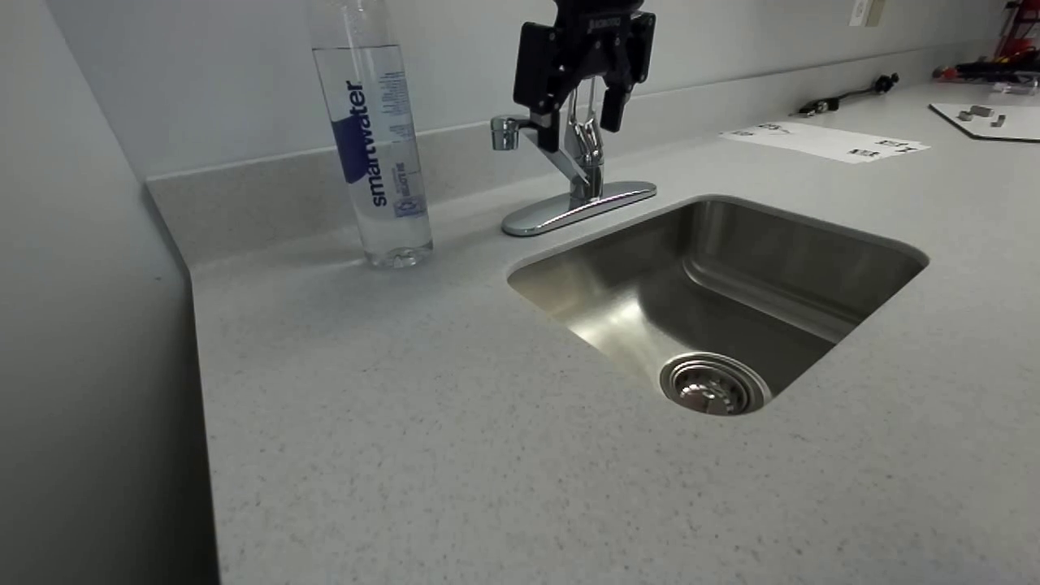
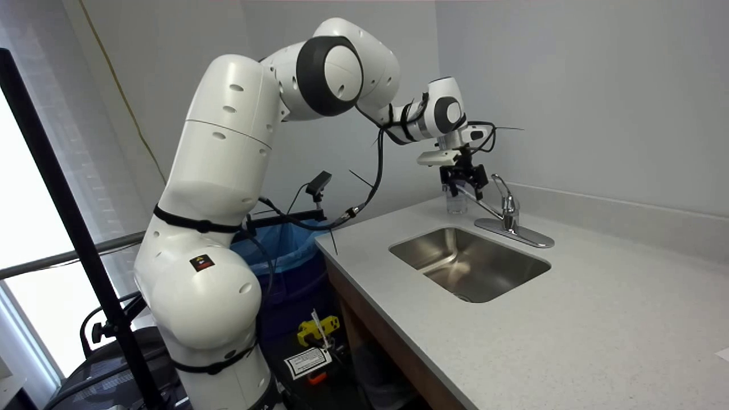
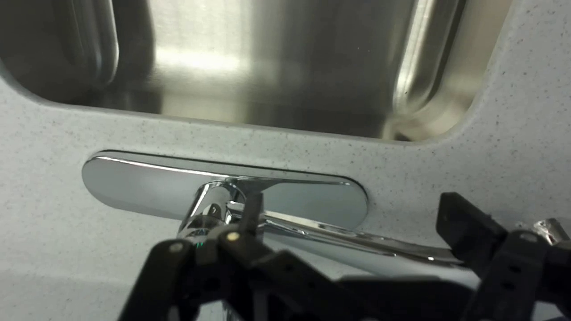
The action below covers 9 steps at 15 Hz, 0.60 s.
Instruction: Open the tap nozzle to the left then push the tap handle down
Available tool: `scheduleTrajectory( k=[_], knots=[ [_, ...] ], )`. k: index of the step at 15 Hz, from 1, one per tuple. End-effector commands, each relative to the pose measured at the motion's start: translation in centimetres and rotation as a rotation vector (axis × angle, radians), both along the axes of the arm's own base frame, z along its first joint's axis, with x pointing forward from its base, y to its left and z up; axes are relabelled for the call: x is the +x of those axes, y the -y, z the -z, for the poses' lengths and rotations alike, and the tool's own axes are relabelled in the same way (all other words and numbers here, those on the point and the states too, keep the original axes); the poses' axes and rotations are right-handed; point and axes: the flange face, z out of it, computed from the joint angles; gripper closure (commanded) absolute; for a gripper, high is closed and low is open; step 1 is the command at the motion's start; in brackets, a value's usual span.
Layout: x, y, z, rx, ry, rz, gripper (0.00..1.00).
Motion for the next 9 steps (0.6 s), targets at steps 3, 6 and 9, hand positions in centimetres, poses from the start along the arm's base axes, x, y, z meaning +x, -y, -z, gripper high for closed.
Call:
scheduleTrajectory(
  k=[3, 6, 9],
  knots=[
    [2.20, -2.23, -0.57, -0.020, 0.091, 0.014, 0.00],
    [2.52, -2.51, -0.54, -0.036, 0.104, 0.008, 0.00],
    [2.67, -2.57, -0.43, -0.047, 0.104, 0.002, 0.00]
  ],
)
